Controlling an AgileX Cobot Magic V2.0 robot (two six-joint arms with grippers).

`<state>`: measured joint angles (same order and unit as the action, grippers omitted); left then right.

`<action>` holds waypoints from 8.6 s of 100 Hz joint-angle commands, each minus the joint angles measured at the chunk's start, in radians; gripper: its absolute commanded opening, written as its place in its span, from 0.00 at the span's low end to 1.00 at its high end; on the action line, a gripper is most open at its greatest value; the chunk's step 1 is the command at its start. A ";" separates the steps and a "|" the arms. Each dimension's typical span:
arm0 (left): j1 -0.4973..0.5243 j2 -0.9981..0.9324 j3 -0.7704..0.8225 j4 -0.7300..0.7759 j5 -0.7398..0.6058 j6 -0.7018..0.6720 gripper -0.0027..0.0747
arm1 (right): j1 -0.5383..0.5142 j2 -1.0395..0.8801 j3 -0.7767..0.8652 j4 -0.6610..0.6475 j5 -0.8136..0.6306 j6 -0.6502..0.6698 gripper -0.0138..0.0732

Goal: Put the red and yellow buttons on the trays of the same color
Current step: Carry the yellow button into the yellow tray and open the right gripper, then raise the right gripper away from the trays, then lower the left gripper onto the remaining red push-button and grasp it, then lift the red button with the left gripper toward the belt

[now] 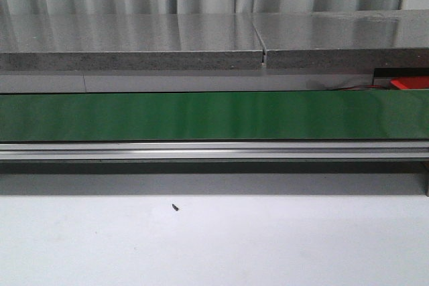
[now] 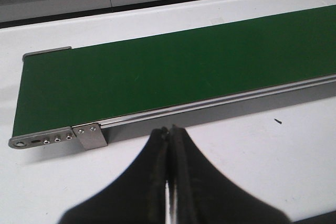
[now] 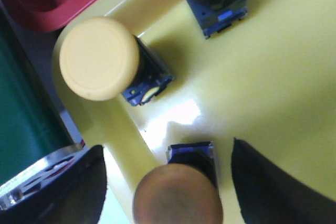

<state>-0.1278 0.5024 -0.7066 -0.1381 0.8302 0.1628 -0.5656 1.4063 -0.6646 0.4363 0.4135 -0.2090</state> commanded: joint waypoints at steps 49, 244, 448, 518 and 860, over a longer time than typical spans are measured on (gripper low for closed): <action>-0.008 0.004 -0.026 -0.018 -0.076 -0.007 0.01 | 0.219 -0.326 -0.024 -0.091 0.029 -0.009 0.20; 0.119 0.290 -0.229 0.074 -0.130 -0.176 0.01 | 0.532 -0.994 0.171 -0.284 0.112 -0.009 0.08; 0.644 1.576 -1.078 0.023 0.166 -0.081 0.67 | 0.532 -0.994 0.171 -0.284 0.112 -0.009 0.08; 0.644 1.570 -1.078 0.021 0.083 -0.076 0.27 | 0.532 -0.994 0.171 -0.284 0.112 -0.009 0.08; 0.588 1.709 -1.214 0.049 -0.023 -0.184 0.68 | 0.532 -0.994 0.171 -0.284 0.110 -0.009 0.08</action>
<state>0.4584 2.2626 -1.8860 -0.0828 0.8671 -0.0138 -0.0365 0.4085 -0.4696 0.1544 0.5881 -0.2108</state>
